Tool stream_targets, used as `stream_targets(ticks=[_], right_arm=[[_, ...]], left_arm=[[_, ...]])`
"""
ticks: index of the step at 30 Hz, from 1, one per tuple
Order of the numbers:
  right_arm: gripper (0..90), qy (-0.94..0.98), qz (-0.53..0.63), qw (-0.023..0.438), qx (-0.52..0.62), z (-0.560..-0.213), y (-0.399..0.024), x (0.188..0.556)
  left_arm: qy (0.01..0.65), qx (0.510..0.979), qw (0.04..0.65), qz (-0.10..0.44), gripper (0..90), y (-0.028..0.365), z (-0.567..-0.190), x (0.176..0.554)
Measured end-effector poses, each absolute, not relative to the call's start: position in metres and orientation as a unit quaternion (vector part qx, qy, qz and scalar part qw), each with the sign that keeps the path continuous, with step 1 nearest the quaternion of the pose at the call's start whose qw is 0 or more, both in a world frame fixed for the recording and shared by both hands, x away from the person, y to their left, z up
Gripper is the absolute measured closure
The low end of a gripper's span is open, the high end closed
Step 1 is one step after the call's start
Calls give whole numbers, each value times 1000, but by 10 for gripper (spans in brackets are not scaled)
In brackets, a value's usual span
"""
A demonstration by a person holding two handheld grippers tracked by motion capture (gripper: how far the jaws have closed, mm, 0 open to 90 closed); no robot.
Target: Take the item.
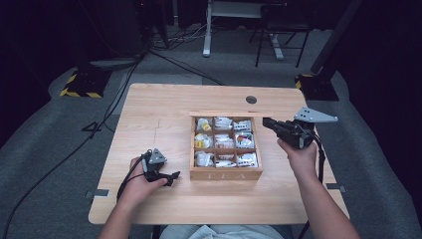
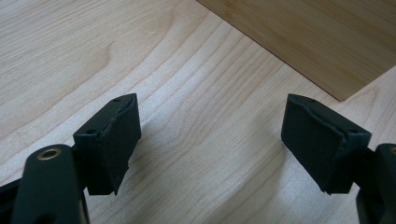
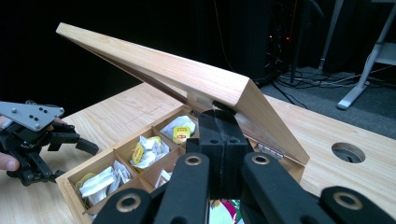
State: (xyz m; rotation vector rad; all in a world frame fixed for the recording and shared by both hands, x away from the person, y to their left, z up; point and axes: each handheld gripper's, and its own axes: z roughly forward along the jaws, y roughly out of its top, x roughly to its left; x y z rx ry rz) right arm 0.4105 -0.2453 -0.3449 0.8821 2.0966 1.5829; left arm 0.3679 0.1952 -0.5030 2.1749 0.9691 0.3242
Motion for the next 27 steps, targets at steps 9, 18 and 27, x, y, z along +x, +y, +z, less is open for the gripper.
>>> stream_targets(ticks=[9,18,27], right_arm=[[900,746,562,179,310,-344,-246,413],[900,746,561,180,311,-344,-246,413],[900,748,560,174,310,-344,-246,414]], left_arm=[[364,850,358,128,217,196,-503,368],[365,847,365,124,250,200,-493,367],[357,846,374,127,267,211,-466,369]])
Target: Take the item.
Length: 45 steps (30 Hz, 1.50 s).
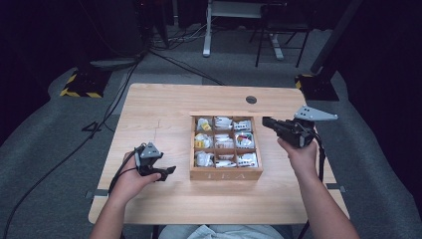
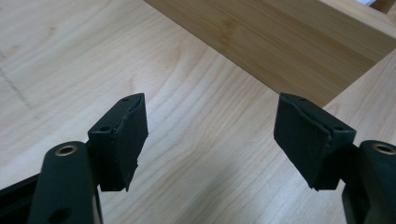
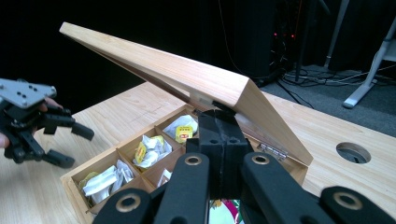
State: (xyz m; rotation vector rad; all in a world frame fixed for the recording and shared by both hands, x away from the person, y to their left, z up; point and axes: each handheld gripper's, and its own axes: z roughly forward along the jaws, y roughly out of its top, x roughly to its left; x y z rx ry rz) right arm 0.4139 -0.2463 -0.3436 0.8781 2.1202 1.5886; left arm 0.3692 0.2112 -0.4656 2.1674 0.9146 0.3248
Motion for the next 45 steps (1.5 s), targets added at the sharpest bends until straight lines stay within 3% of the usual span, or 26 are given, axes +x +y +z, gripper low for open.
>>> stream_targets(ticks=[19,37,45], right_arm=[[900,750,560,171,307,-342,-247,415],[900,750,561,168,306,-341,-248,416],[900,749,562,168,307,-341,-248,416]], left_arm=[[312,831,448,103,283,199,-426,369],[276,829,481,76,305,153,-409,380],[265,828,489,75,353,129,-407,385]])
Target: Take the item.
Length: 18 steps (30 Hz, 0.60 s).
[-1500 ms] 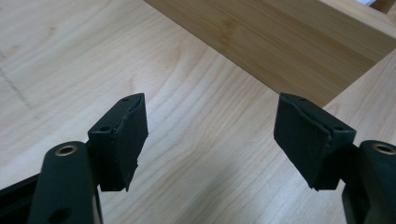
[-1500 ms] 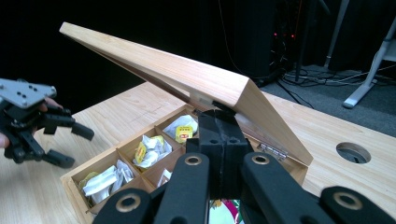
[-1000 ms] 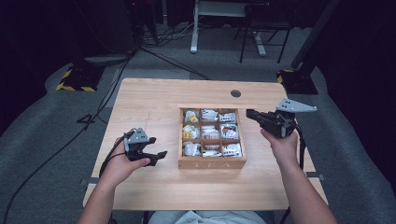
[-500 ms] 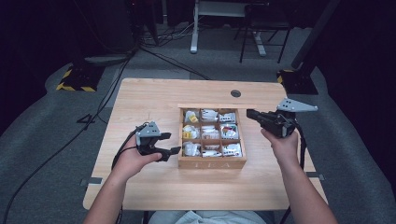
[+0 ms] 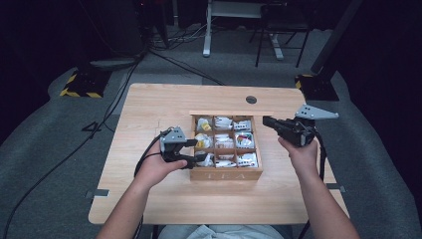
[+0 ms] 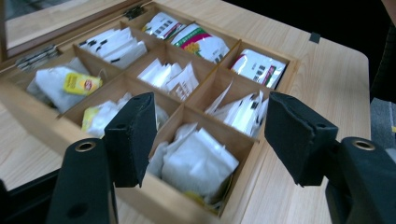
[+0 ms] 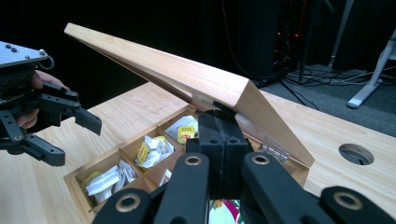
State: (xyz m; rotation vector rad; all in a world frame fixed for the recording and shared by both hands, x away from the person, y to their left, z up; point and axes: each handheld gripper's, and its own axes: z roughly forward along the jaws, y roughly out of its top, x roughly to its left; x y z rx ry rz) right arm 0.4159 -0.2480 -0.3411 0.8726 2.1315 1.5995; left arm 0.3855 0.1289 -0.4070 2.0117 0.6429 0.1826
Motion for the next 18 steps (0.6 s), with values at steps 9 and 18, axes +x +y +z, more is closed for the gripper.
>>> stream_targets(ticks=[9,18], right_arm=[[900,749,564,165,306,-341,-249,417],[900,749,563,167,306,-341,-249,416]], left_arm=[[257,832,488,65,414,100,-407,398],[257,843,471,47,502,76,-414,405]])
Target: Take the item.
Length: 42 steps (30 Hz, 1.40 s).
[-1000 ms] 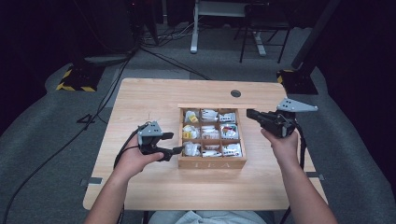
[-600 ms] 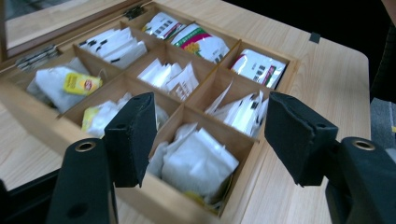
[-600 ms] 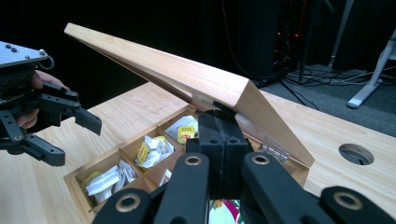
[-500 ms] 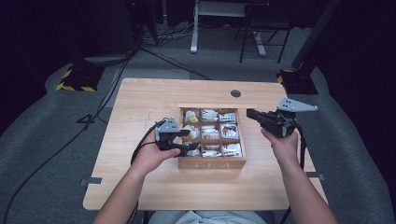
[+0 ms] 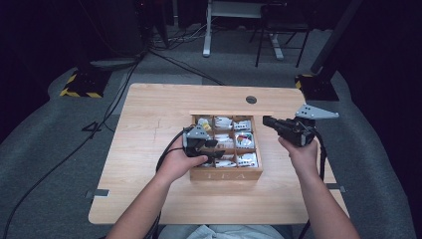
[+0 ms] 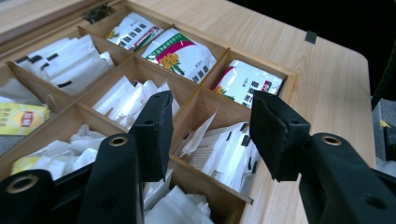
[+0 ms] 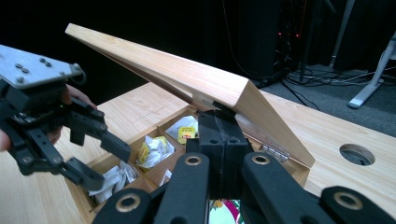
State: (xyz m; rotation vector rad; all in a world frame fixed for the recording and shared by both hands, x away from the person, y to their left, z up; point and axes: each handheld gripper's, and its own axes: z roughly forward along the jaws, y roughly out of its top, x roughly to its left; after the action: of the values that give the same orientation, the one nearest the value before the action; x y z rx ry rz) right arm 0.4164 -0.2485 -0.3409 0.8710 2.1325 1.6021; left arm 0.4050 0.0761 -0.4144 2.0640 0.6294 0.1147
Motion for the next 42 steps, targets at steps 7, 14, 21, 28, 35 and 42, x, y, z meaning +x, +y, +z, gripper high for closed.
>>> stream_targets(ticks=[7,14,21,28,35,42], right_arm=[[900,750,560,171,307,-340,-248,416],[900,751,560,170,306,-341,-248,416],[900,750,562,169,305,-341,-248,416],[900,750,562,169,305,-341,-248,416],[900,750,563,167,305,-341,-249,416],[900,750,563,166,305,-341,-249,417]], left_arm=[[261,853,451,34,534,54,-422,408],[267,865,423,45,573,44,-424,411],[267,875,401,44,616,38,-432,414],[276,878,389,34,656,36,-439,416],[281,884,373,30,747,32,-442,416],[280,889,359,38,861,33,-443,416]])
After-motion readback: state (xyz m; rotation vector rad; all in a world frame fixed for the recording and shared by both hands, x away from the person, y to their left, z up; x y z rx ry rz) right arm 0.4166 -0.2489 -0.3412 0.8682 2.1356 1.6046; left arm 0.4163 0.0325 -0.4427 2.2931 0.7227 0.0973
